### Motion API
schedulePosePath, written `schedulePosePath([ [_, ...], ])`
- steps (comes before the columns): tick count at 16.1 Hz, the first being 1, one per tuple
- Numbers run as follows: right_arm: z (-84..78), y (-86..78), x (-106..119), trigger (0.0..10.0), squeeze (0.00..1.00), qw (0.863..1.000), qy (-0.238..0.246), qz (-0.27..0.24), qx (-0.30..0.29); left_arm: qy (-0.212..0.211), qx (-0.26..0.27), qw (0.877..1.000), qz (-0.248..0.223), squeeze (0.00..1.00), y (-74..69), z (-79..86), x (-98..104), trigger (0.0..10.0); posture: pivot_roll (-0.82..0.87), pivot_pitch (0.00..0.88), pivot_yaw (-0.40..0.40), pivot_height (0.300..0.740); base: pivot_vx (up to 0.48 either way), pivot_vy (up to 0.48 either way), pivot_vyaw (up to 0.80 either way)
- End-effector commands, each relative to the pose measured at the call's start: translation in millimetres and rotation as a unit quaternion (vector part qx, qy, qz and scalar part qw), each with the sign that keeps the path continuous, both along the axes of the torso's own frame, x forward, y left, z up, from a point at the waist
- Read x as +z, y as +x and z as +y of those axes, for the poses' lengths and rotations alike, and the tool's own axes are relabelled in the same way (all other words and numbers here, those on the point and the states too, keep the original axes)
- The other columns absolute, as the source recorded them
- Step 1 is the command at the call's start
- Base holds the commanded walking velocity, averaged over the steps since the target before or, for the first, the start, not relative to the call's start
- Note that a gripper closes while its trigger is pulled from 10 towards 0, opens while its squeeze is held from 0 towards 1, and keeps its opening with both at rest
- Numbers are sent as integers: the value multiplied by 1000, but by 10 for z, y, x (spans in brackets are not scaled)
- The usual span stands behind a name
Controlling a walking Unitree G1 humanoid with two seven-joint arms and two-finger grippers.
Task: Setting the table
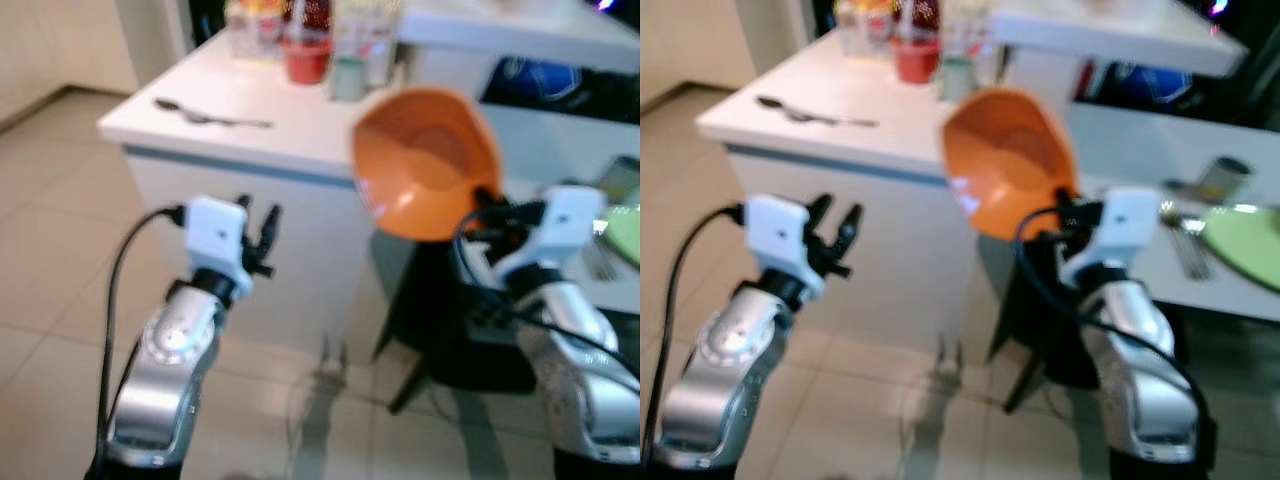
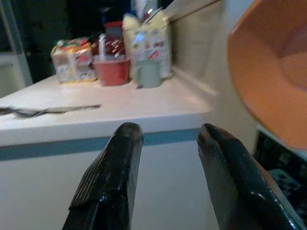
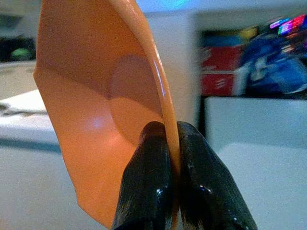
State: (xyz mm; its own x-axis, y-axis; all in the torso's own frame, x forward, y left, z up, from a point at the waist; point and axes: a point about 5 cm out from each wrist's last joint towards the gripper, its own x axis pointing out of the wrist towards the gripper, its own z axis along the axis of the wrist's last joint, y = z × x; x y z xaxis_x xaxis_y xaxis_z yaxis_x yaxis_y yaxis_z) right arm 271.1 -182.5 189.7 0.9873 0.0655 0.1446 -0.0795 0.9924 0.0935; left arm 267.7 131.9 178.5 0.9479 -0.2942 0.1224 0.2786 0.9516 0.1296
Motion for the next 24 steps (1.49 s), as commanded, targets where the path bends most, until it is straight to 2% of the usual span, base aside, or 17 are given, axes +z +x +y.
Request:
schedulePosePath([
  [1,42,-3,106,10000,0,999,5,-31,5,6,10,1000,-7,0,22,53,24,10000,49,0,-35,740,0,-480,0],
  [8,55,40,16,10000,0,1000,2,-17,-12,2,18,1000,-6,0,63,44,9,10000,38,0,-29,740,0,-480,0],
  [13,1,49,-141,10000,0,997,61,14,-47,0,18,1000,-6,0,113,31,21,10000,47,0,-9,740,0,-480,0],
  [16,24,16,-152,10000,0,996,75,16,-54,-3,8,1000,-6,0,131,40,64,10000,34,0,19,740,0,-480,0],
  [19,70,21,-215,10000,0,997,56,20,-52,-35,26,999,28,0,184,99,-73,10000,40,0,38,740,0,-480,0],
  [21,100,-30,-282,10000,0,997,50,32,-55,-18,18,999,30,0,148,142,-78,10000,39,0,56,740,0,-480,0],
  [24,106,-33,-291,10000,0,997,38,32,-57,-13,26,999,28,0,199,214,-45,10000,40,0,57,740,0,-480,0],
])
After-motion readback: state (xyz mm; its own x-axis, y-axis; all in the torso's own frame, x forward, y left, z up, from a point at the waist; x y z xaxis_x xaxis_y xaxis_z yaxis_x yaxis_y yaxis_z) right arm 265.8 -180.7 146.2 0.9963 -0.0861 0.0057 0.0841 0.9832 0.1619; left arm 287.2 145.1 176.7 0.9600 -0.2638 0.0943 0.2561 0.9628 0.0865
